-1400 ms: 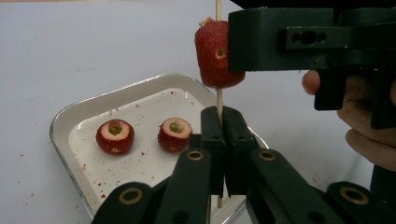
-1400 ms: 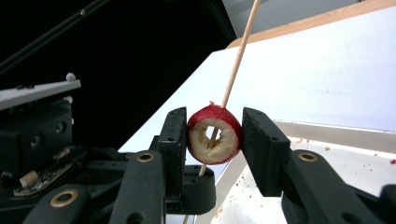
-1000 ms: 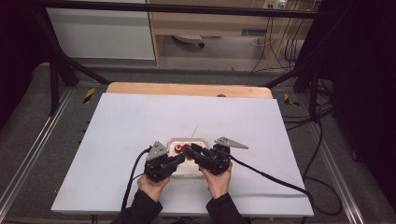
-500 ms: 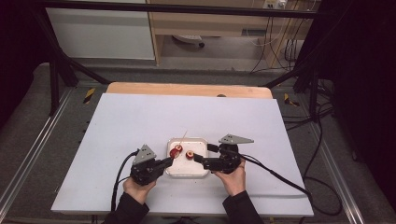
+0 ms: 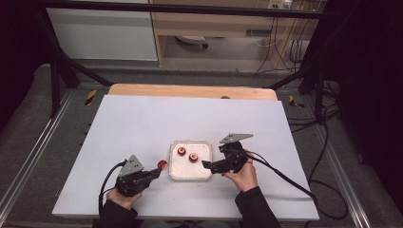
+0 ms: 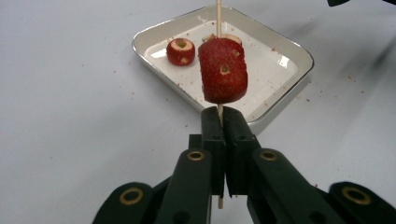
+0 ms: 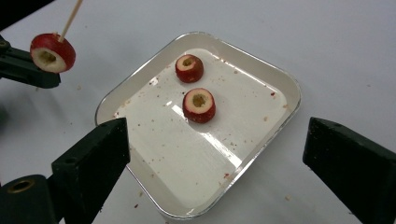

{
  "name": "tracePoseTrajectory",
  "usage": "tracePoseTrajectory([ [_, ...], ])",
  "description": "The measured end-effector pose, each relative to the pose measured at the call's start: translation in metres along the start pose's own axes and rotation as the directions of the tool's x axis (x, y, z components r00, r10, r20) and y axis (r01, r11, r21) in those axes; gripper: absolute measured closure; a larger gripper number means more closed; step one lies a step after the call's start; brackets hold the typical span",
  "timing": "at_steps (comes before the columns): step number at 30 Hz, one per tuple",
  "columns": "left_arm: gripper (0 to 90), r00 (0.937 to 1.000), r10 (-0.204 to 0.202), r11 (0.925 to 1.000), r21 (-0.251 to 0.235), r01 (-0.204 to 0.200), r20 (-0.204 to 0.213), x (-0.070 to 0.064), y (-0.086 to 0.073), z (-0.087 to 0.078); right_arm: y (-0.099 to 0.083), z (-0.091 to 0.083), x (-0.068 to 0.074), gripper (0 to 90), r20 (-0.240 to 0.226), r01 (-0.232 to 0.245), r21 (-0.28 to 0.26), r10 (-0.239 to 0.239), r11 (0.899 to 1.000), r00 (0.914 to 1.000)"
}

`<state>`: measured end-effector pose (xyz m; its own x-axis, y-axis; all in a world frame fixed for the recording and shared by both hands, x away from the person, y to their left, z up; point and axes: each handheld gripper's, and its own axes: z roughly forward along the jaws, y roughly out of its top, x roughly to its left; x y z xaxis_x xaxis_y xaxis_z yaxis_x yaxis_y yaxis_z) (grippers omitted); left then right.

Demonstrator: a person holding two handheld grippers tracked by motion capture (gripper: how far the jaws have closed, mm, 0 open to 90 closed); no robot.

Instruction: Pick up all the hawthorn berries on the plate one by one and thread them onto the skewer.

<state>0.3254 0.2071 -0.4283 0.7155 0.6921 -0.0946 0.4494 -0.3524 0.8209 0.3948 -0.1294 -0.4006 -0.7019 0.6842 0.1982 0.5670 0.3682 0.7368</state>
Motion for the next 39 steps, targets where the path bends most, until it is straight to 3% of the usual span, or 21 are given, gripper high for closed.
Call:
tracePoseTrajectory([
  [4,87.8,1.0000,0.006,0.9999,0.013,-0.006,0.001,0.004,-0.003,-0.002,0.012,0.006,0.002,8.9,-0.002,0.035,0.074,-0.035,0.997,0.9994],
  [10,87.8,0.9999,0.016,0.9995,0.026,-0.016,0.003,0.004,-0.006,-0.002,0.031,0.020,0.006,14.3,-0.018,0.085,0.158,-0.083,0.984,0.9964],
  [20,87.7,0.9998,0.018,0.9990,0.040,-0.018,0.011,0.005,-0.007,0.000,0.053,0.052,0.014,24.9,-0.050,0.126,0.287,-0.116,0.950,0.9920],
  [31,87.8,0.9998,0.016,0.9988,0.045,-0.017,0.011,0.006,-0.007,0.001,0.060,0.078,0.009,43.4,-0.067,0.119,0.403,-0.100,0.908,0.9927],
  [39,87.7,0.9997,0.018,0.9987,0.048,-0.018,0.014,0.006,-0.007,0.002,0.061,0.086,0.003,52.7,-0.081,0.088,0.444,-0.058,0.892,0.9951],
])
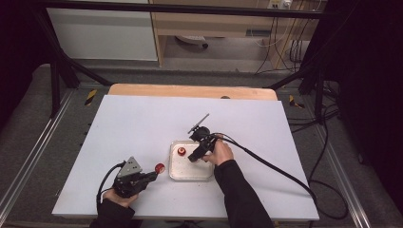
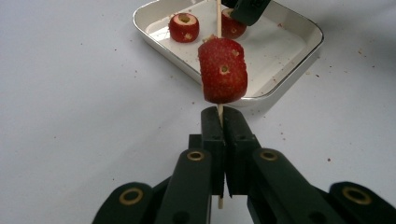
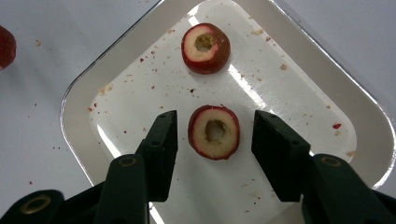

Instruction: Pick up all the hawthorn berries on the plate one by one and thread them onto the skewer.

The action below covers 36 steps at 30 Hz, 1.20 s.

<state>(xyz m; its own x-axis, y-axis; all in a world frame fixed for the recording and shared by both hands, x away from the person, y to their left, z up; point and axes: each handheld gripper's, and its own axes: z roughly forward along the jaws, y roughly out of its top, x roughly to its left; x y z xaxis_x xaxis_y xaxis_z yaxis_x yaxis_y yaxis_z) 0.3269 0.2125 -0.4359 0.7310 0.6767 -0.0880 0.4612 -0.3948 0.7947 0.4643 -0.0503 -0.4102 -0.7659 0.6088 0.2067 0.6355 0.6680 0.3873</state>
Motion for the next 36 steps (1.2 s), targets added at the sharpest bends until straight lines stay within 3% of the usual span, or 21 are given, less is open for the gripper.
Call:
tracePoseTrajectory([
  [11,87.8,1.0000,0.002,1.0000,0.002,-0.002,0.001,0.000,0.000,0.000,0.001,0.005,-0.004,61.6,-0.029,-0.027,0.012,0.028,1.000,0.9992],
  [21,87.8,1.0000,0.003,1.0000,0.001,-0.003,-0.001,0.000,0.000,0.000,0.002,0.005,-0.006,62.6,-0.042,-0.051,0.003,0.051,0.999,0.9978],
  [26,87.8,1.0000,0.005,1.0000,0.002,-0.005,-0.001,0.000,0.000,0.000,0.002,-0.002,-0.003,62.8,-0.061,-0.068,-0.016,0.067,0.998,0.9959],
  [36,87.8,1.0000,0.010,1.0000,0.001,-0.010,-0.001,-0.002,0.000,0.000,-0.002,-0.021,0.001,62.9,-0.032,-0.049,-0.045,0.048,0.998,0.9983],
])
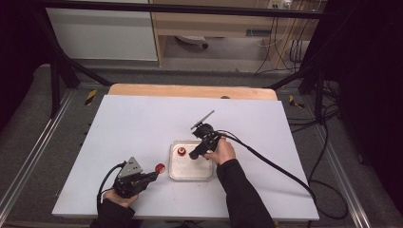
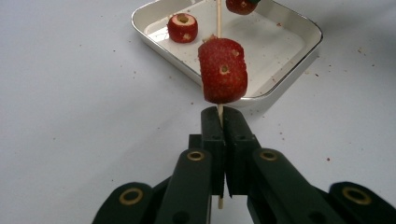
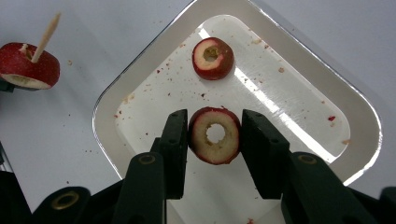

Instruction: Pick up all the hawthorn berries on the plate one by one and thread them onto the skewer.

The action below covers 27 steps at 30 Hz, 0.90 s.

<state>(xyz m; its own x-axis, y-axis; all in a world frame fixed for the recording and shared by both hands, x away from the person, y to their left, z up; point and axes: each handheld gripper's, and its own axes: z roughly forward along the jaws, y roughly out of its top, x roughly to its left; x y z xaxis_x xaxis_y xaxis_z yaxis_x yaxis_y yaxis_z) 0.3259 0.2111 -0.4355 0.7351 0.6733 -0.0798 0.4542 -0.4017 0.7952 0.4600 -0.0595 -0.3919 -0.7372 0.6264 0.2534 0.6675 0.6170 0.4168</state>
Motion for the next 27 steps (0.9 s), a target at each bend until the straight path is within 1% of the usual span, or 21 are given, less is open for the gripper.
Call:
tracePoseTrajectory([
  [3,87.8,1.0000,0.001,1.0000,-0.001,-0.001,-0.001,-0.001,0.000,0.000,-0.002,-0.004,0.002,62.9,0.003,-0.002,-0.012,0.002,1.000,1.0000],
  [4,87.8,1.0000,0.002,1.0000,-0.002,-0.002,-0.001,-0.001,0.000,0.000,-0.003,-0.006,0.004,63.0,0.001,-0.009,-0.021,0.009,1.000,1.0000],
  [5,87.8,1.0000,0.004,1.0000,0.000,-0.004,-0.001,-0.001,0.000,0.000,-0.003,-0.007,0.005,63.0,0.005,-0.004,-0.025,0.004,1.000,1.0000],
  [7,87.8,1.0000,0.002,1.0000,-0.002,-0.002,-0.001,-0.001,0.000,0.000,-0.005,-0.010,0.006,63.0,-0.005,-0.011,-0.047,0.010,0.999,0.9999],
  [10,87.8,1.0000,0.004,1.0000,-0.001,-0.004,-0.001,-0.002,0.001,0.000,-0.008,-0.015,0.007,63.0,-0.004,-0.008,-0.068,0.008,0.998,1.0000],
  [15,87.8,1.0000,0.006,1.0000,-0.003,-0.006,-0.002,-0.002,0.001,0.000,-0.018,-0.022,0.006,63.0,-0.021,-0.025,-0.126,0.022,0.992,0.9995],
  [20,87.8,1.0000,0.006,1.0000,-0.004,-0.006,-0.001,-0.003,0.002,0.001,-0.031,-0.029,0.004,63.1,-0.043,-0.052,-0.214,0.044,0.976,0.9981],
  [25,87.8,0.9999,0.010,0.9999,-0.008,-0.010,-0.003,-0.005,0.002,0.001,-0.044,-0.034,0.002,63.1,-0.062,-0.081,-0.309,0.065,0.948,0.9960],
  [27,87.8,0.9999,0.013,0.9999,-0.008,-0.013,-0.003,-0.006,0.003,0.002,-0.050,-0.036,0.001,63.1,-0.072,-0.096,-0.345,0.076,0.934,0.9945],
])
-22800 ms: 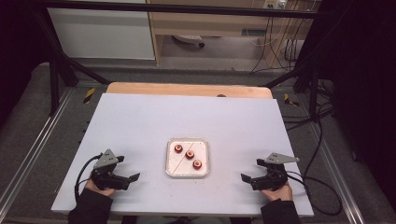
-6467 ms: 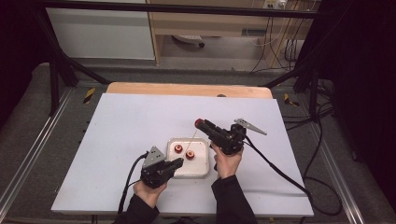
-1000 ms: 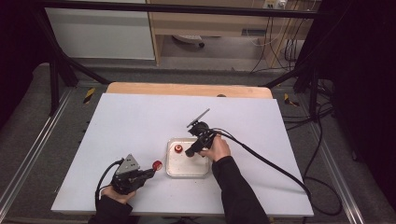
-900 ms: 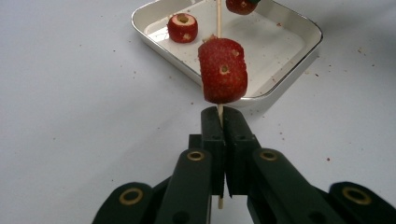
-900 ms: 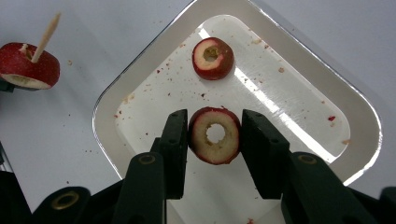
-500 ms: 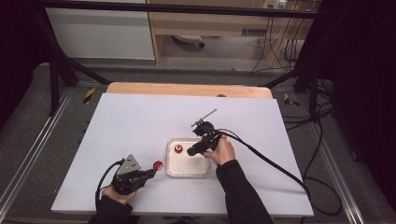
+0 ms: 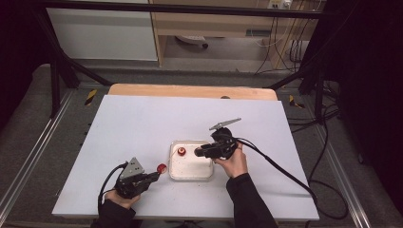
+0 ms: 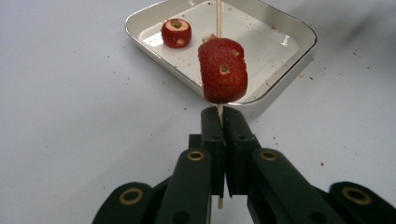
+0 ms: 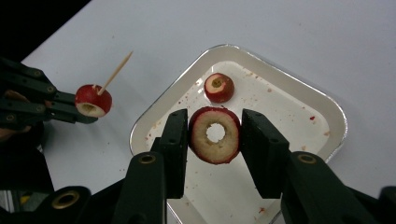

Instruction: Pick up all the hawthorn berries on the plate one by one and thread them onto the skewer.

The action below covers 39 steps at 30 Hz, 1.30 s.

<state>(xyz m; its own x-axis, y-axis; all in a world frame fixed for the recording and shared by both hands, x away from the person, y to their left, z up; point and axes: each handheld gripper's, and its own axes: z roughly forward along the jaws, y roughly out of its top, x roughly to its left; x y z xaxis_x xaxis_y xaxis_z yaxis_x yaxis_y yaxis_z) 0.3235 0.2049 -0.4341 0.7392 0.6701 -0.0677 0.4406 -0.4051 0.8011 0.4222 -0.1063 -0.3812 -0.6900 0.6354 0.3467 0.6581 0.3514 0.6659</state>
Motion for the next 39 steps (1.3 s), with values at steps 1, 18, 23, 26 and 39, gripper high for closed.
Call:
tracePoseTrajectory([
  [1,87.8,1.0000,0.000,1.0000,-0.001,0.000,0.000,0.000,0.000,0.000,-0.002,-0.002,0.000,63.1,-0.003,-0.007,-0.017,0.007,1.000,1.0000],
  [18,87.8,1.0000,0.004,0.9996,-0.027,-0.004,0.003,-0.010,0.004,0.005,-0.028,-0.017,-0.003,63.1,-0.069,-0.111,-0.285,0.095,0.952,0.9931],
  [23,87.8,1.0000,0.000,0.9992,-0.040,0.000,0.002,-0.013,0.006,0.006,-0.030,-0.018,-0.003,63.2,-0.083,-0.135,-0.336,0.113,0.932,0.9901],
  [26,87.8,1.0000,-0.002,0.9989,-0.047,0.002,0.004,-0.016,0.008,0.007,-0.030,-0.018,-0.001,63.2,-0.088,-0.143,-0.363,0.119,0.921,0.9890],
  [39,87.8,0.9995,-0.032,0.9961,-0.082,0.032,0.002,-0.026,0.021,0.013,-0.026,-0.023,0.004,63.3,-0.145,-0.208,-0.511,0.155,0.834,0.9772],
])
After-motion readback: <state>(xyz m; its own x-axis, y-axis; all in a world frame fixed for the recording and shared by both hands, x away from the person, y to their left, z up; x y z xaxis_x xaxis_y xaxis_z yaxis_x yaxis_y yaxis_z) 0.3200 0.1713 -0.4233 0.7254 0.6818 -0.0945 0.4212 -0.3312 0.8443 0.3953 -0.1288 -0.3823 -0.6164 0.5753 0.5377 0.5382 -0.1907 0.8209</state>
